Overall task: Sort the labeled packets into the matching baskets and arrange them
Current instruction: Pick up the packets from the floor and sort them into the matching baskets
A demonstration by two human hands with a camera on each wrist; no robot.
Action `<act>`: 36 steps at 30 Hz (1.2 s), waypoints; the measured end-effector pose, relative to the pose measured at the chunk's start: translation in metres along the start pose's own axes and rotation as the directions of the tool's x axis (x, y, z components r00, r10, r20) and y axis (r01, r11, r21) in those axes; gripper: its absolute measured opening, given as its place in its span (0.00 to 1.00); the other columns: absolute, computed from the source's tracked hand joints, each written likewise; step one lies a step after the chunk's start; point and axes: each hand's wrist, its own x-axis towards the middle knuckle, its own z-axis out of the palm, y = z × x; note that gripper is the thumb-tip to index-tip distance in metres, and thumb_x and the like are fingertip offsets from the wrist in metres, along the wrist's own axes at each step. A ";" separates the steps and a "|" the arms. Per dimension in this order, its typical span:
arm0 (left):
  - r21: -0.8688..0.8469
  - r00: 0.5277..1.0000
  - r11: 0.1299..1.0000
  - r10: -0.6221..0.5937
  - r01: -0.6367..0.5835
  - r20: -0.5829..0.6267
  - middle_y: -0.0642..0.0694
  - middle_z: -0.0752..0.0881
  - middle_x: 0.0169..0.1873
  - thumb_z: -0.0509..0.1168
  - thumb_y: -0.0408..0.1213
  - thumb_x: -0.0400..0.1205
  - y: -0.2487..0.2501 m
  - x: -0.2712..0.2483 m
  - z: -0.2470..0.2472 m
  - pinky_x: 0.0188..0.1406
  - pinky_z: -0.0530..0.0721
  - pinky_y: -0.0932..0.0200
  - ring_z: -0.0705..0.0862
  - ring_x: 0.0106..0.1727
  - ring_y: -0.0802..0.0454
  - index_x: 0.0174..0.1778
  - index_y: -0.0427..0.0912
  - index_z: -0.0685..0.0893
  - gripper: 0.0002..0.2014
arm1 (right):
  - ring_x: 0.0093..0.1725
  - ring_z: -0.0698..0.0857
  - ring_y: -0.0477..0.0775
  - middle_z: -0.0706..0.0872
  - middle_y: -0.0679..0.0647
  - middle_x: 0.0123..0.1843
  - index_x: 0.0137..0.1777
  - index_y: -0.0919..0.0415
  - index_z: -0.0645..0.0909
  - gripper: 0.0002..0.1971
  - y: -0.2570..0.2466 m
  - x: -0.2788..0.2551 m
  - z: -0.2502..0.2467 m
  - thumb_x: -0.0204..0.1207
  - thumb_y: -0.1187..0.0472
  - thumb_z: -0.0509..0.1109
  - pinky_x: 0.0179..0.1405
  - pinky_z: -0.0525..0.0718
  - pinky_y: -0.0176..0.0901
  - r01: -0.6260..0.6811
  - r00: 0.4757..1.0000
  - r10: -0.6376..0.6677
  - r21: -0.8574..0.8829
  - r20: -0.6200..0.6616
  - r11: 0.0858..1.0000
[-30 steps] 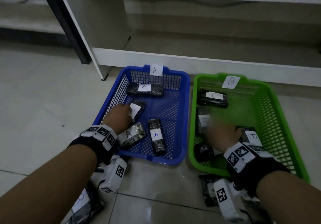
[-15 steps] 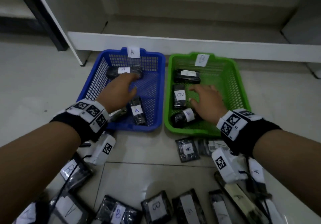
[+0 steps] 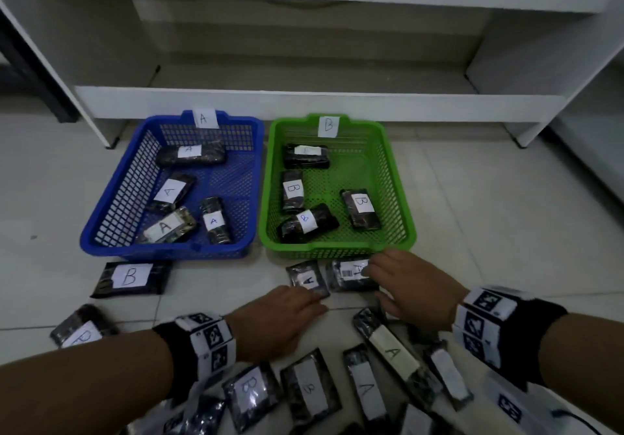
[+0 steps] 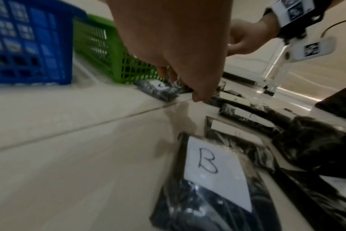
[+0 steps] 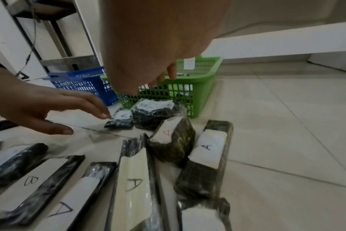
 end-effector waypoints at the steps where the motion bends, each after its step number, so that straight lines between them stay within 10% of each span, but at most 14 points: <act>1: 0.009 0.999 0.999 -0.045 0.045 -0.002 0.44 0.79 0.67 0.57 0.40 0.75 -0.001 -0.001 0.004 0.63 0.81 0.56 0.80 0.65 0.48 0.71 0.45 0.72 0.25 | 0.48 0.82 0.54 0.84 0.52 0.49 0.53 0.56 0.82 0.18 0.001 0.000 0.006 0.67 0.53 0.57 0.45 0.84 0.44 -0.013 0.999 0.013 0.004 0.037 1.000; 6: 0.169 0.988 0.976 -0.126 0.140 -0.093 0.40 0.84 0.64 0.50 0.35 0.75 -0.010 0.011 0.008 0.57 0.85 0.52 0.84 0.63 0.43 0.69 0.40 0.72 0.25 | 0.48 0.87 0.60 0.86 0.59 0.54 0.56 0.62 0.83 0.24 0.001 0.004 0.032 0.59 0.55 0.64 0.43 0.89 0.48 -0.185 0.978 0.185 -0.006 0.096 0.983; 10: 0.193 0.987 0.969 -0.139 0.153 -0.084 0.43 0.86 0.56 0.50 0.38 0.76 -0.020 0.018 0.011 0.48 0.86 0.58 0.87 0.52 0.45 0.67 0.41 0.78 0.25 | 0.71 0.70 0.70 0.63 0.68 0.78 0.70 0.66 0.70 0.22 -0.012 0.012 0.040 0.75 0.65 0.62 0.61 0.79 0.56 -0.235 0.956 0.235 -0.018 0.178 0.972; 15: 0.137 0.971 0.962 -0.239 0.235 0.012 0.41 0.81 0.54 0.57 0.40 0.73 -0.030 0.017 0.010 0.47 0.82 0.53 0.83 0.51 0.42 0.65 0.42 0.78 0.23 | 0.39 0.85 0.60 0.84 0.61 0.46 0.47 0.56 0.71 0.36 -0.019 0.021 0.059 0.38 0.60 0.85 0.32 0.83 0.43 -0.314 0.945 0.309 0.041 0.103 0.948; 18: -0.001 0.946 0.959 -0.280 0.284 0.165 0.40 0.72 0.67 0.68 0.42 0.70 -0.033 0.009 0.002 0.62 0.70 0.50 0.72 0.66 0.42 0.68 0.41 0.72 0.30 | 0.41 0.80 0.59 0.83 0.58 0.44 0.53 0.56 0.73 0.35 -0.028 0.020 0.058 0.42 0.61 0.81 0.35 0.80 0.45 -0.183 0.983 0.181 -0.036 -0.041 0.982; 23: -0.044 0.936 0.952 -0.287 0.302 0.204 0.48 0.77 0.56 0.70 0.57 0.71 -0.034 -0.006 -0.021 0.55 0.66 0.57 0.76 0.54 0.48 0.60 0.46 0.68 0.28 | 0.45 0.73 0.57 0.81 0.54 0.43 0.52 0.59 0.83 0.29 -0.040 0.026 0.050 0.48 0.49 0.74 0.41 0.68 0.49 -0.078 0.994 0.067 -0.131 -0.090 0.988; 30: 0.175 0.965 0.978 -0.064 0.111 -0.254 0.45 0.81 0.45 0.63 0.63 0.75 -0.048 -0.050 -0.057 0.50 0.67 0.58 0.74 0.45 0.50 0.57 0.41 0.73 0.29 | 0.43 0.82 0.56 0.81 0.55 0.50 0.58 0.58 0.74 0.28 -0.065 0.048 0.021 0.58 0.46 0.63 0.37 0.85 0.45 0.071 0.976 -0.057 0.058 -0.211 0.996; 33: 0.145 0.899 0.967 -0.130 0.208 -0.419 0.44 0.80 0.46 0.64 0.60 0.74 -0.075 -0.063 -0.084 0.51 0.71 0.55 0.75 0.46 0.49 0.57 0.42 0.74 0.27 | 0.44 0.84 0.56 0.83 0.56 0.51 0.61 0.59 0.72 0.28 -0.075 0.080 -0.002 0.61 0.48 0.64 0.36 0.86 0.45 0.080 0.950 -0.035 0.134 -0.309 0.988; 36: -0.074 0.732 0.899 -0.398 0.432 -0.553 0.46 0.80 0.47 0.67 0.59 0.70 -0.106 -0.079 -0.110 0.48 0.77 0.52 0.76 0.45 0.50 0.57 0.47 0.71 0.27 | 0.49 0.84 0.56 0.83 0.55 0.55 0.68 0.57 0.69 0.28 -0.084 0.118 -0.026 0.67 0.49 0.65 0.41 0.86 0.47 0.025 0.925 0.091 0.299 -0.368 0.954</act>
